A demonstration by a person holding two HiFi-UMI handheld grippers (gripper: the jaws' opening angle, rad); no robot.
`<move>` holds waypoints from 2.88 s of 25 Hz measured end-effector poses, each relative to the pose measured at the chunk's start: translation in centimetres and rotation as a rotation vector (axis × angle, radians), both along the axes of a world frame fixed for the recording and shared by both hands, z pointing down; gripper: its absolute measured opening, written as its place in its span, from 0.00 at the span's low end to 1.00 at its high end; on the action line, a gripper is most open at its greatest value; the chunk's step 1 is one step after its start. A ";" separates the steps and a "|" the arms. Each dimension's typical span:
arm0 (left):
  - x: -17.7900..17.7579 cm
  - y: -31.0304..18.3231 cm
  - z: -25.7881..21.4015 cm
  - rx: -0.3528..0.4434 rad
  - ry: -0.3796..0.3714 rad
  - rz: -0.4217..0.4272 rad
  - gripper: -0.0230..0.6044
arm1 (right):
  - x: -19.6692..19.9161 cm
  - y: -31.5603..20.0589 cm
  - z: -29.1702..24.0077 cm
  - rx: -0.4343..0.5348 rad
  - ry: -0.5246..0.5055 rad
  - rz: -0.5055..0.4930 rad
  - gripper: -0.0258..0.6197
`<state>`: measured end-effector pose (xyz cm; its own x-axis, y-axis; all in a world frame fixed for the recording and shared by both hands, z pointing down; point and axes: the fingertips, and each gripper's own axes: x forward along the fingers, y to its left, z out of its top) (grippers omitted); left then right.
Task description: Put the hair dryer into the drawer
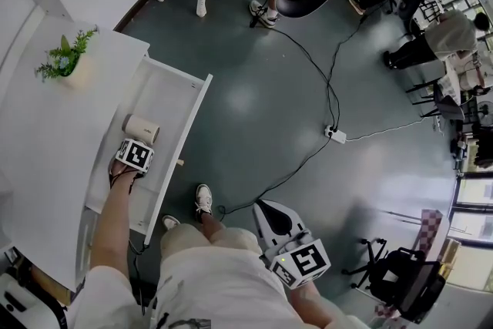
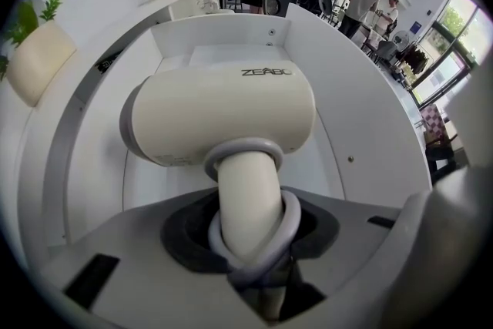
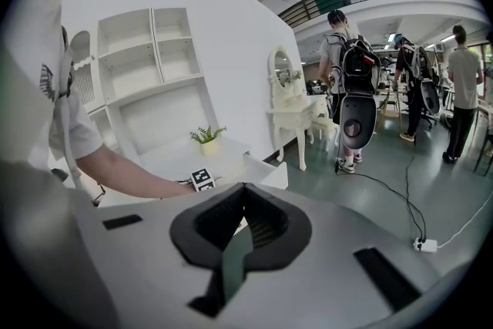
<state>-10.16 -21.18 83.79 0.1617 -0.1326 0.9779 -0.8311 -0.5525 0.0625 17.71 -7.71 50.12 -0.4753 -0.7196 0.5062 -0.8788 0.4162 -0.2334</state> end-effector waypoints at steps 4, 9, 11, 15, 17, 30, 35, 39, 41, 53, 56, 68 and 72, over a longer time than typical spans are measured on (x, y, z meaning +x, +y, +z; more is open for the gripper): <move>0.0 0.0 -0.1 0.005 0.007 -0.001 0.28 | -0.1 -0.1 0.0 -0.001 0.000 0.000 0.05; 0.1 0.1 -0.1 0.001 0.014 0.014 0.29 | -0.4 -0.2 -0.1 -0.001 0.000 -0.006 0.05; 0.2 0.1 0.0 -0.002 0.013 0.022 0.29 | -0.5 -0.2 0.0 -0.001 0.000 -0.007 0.05; 0.2 0.2 -0.1 0.001 0.017 0.025 0.29 | -0.5 -0.3 -0.1 -0.001 0.001 -0.006 0.05; 0.2 0.2 -0.1 0.003 0.016 0.029 0.29 | -0.5 -0.4 -0.1 -0.001 0.001 -0.005 0.05; 0.2 0.3 0.0 -0.002 0.002 0.045 0.30 | -0.6 -0.7 -0.2 0.001 -0.003 -0.005 0.05; 0.2 0.2 0.1 -0.003 -0.003 0.046 0.31 | -0.3 -0.4 0.0 0.000 -0.006 0.004 0.05; 0.3 0.4 0.1 -0.003 -0.009 0.041 0.31 | 0.0 0.1 0.1 -0.003 -0.008 0.012 0.05; 0.2 0.5 0.1 -0.007 -0.013 0.039 0.31 | 0.1 0.3 0.0 -0.002 -0.011 0.016 0.05; 0.6 0.7 0.1 -0.023 0.004 0.032 0.39 | 1.0 1.0 0.0 0.001 -0.024 0.036 0.05; 0.6 0.9 0.0 -0.020 0.001 0.034 0.40 | 1.2 1.1 -0.1 0.006 -0.026 0.040 0.05; 0.0 1.5 -2.8 0.091 0.028 -0.104 0.52 | 1.7 2.1 -0.8 0.036 -0.055 0.033 0.05; -0.3 2.9 -5.1 0.157 0.083 -0.189 0.53 | 0.7 2.2 -1.8 0.070 -0.066 -0.010 0.05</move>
